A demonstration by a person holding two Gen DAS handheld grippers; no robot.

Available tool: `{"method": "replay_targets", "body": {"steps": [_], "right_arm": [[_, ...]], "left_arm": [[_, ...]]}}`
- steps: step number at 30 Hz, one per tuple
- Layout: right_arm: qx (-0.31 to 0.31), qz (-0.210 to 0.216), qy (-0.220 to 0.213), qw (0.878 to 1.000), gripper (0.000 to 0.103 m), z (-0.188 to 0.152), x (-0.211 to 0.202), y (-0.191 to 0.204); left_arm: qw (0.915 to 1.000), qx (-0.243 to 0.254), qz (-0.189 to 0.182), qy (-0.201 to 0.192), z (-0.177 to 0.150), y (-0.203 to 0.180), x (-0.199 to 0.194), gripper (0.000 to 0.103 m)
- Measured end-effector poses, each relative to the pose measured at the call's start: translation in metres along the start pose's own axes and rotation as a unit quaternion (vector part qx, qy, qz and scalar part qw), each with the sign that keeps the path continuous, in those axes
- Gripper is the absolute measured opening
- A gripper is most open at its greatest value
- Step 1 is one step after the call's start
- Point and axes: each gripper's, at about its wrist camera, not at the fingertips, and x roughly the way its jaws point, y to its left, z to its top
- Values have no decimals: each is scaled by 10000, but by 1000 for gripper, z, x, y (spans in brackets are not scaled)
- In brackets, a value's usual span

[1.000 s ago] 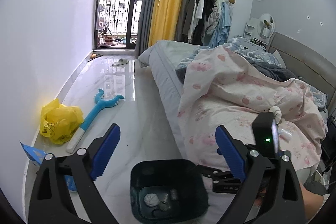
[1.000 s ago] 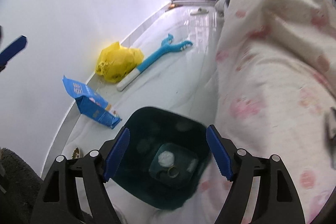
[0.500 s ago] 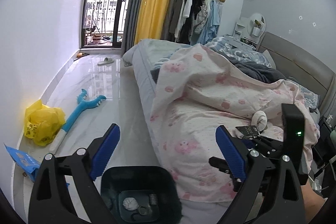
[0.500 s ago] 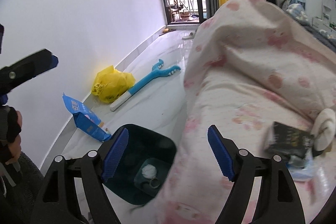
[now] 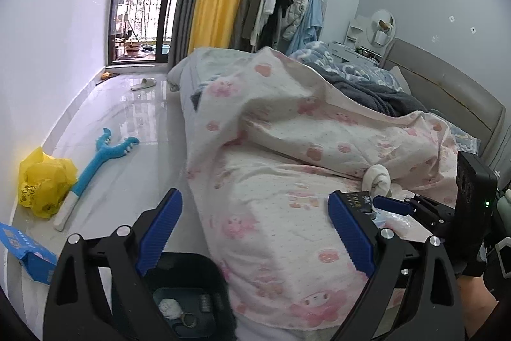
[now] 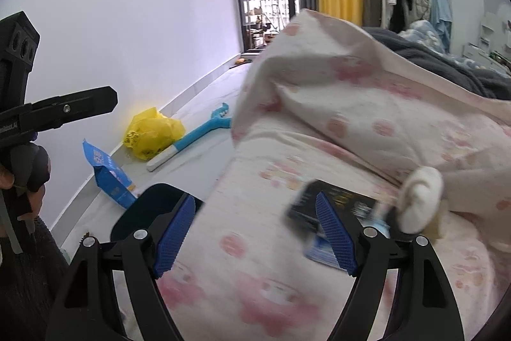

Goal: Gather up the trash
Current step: 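Grasp the clear bubble wrap with the right tool while the left tool grasps the black Face tissue pack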

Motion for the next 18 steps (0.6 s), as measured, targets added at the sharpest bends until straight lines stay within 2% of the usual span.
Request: {"method": "replay_targets", "body": {"steps": [18], "right_arm": [[126,-194,276,9994,79,-38,-14,-81]], "left_arm": [[9981,171,-410,415,-10,-73,69,94]]}}
